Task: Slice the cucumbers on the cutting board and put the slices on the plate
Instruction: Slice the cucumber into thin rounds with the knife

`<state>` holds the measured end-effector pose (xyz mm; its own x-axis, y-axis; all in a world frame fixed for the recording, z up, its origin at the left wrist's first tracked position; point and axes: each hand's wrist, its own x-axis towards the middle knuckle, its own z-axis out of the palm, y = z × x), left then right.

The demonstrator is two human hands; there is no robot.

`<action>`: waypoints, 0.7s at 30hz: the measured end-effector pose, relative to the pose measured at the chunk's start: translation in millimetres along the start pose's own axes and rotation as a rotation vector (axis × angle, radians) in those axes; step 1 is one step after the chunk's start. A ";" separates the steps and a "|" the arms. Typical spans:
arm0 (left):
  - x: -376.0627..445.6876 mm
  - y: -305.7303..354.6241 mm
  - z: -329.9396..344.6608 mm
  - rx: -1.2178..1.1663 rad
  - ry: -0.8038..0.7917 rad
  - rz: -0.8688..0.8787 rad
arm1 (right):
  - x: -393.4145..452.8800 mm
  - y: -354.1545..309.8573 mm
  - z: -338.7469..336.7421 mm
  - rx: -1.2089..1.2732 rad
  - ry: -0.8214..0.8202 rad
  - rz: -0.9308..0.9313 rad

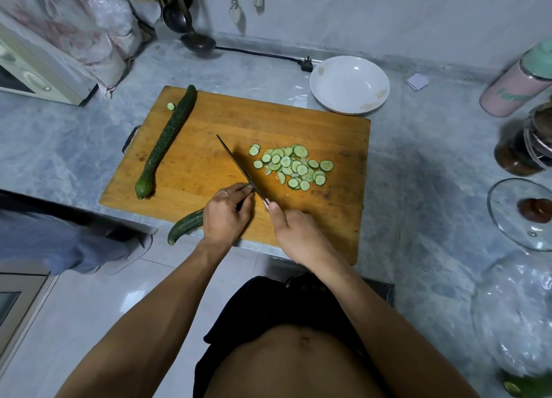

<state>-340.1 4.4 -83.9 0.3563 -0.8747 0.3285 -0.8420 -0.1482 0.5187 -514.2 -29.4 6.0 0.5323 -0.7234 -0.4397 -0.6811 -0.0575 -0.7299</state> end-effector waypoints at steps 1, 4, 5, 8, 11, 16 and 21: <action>-0.8 -0.6 0.1 -0.008 0.004 0.000 | -0.1 0.8 -0.7 0.001 -0.001 0.000; 1.6 -1.9 -1.1 -0.026 -0.006 -0.013 | 1.9 1.8 -3.5 0.011 -0.004 0.013; 2.6 -2.6 -1.3 -0.027 -0.014 -0.019 | 2.8 2.3 -4.2 0.019 -0.003 0.018; 3.0 -2.1 -1.7 -0.023 -0.033 -0.023 | -0.1 1.4 -7.1 0.036 -0.004 0.024; 3.4 -2.0 -1.9 -0.021 -0.040 -0.009 | -7.8 1.2 -10.5 0.019 -0.011 0.005; 2.5 -2.4 -1.6 -0.011 -0.032 -0.005 | -18.2 3.0 -11.7 -0.003 -0.028 -0.045; 1.9 -2.7 -1.5 -0.019 -0.036 -0.010 | -16.3 2.8 -7.3 -0.025 -0.036 -0.042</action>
<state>-336.6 3.8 -83.5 0.3495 -0.8894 0.2945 -0.8306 -0.1488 0.5366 -528.4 -22.8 15.0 0.5777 -0.6951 -0.4279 -0.6701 -0.1045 -0.7349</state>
